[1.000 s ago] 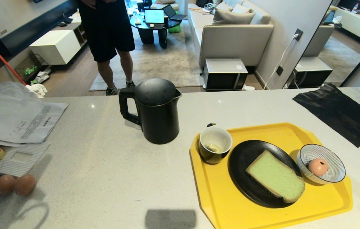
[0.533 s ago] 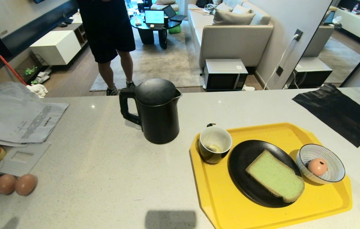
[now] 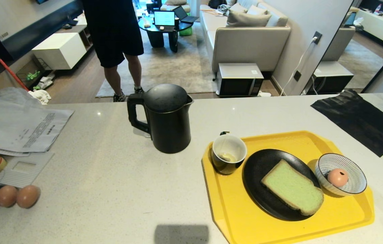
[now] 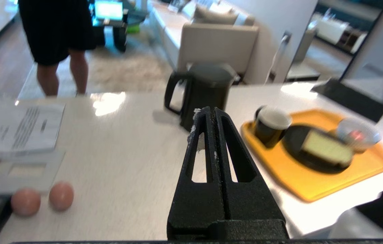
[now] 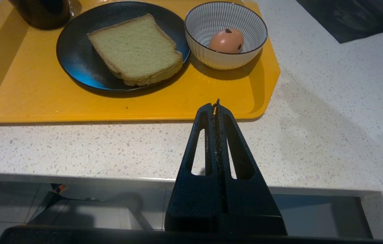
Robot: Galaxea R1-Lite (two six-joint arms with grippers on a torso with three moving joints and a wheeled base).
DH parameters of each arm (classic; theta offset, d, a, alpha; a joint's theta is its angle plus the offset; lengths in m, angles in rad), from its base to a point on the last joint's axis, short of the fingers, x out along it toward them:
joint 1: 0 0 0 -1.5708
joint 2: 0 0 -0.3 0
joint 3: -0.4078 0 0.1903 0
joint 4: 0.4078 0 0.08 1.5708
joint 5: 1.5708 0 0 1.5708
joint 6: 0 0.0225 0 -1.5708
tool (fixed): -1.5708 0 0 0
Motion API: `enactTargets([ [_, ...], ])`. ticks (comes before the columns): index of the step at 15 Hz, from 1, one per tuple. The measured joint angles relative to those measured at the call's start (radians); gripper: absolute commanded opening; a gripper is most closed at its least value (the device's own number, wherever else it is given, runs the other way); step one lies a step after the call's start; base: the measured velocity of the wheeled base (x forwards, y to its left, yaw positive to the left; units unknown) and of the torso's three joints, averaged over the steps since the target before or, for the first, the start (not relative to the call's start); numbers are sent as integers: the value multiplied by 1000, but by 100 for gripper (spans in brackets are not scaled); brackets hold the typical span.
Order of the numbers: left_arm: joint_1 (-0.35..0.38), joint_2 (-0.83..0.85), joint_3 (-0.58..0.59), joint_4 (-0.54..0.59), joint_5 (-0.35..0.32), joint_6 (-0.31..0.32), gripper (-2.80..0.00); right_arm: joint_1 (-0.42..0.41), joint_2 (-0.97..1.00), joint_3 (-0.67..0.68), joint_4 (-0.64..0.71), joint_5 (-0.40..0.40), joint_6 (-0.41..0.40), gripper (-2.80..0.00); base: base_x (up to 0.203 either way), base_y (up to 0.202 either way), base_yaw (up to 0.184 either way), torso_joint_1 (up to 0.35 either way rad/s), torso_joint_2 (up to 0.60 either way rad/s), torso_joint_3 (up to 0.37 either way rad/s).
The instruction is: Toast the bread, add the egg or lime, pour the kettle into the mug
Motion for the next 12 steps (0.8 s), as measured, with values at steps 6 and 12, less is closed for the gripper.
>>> enactTargets([
  [6, 0, -59, 489, -425, 86, 135, -280, 0, 0, 0, 0, 0, 0, -280, 0, 0, 0, 0, 0, 0],
  [12, -2, -65, 792, -626, 149, 233, -280, 0, 0, 0, 0, 0, 0, -280, 0, 0, 0, 0, 0, 0],
])
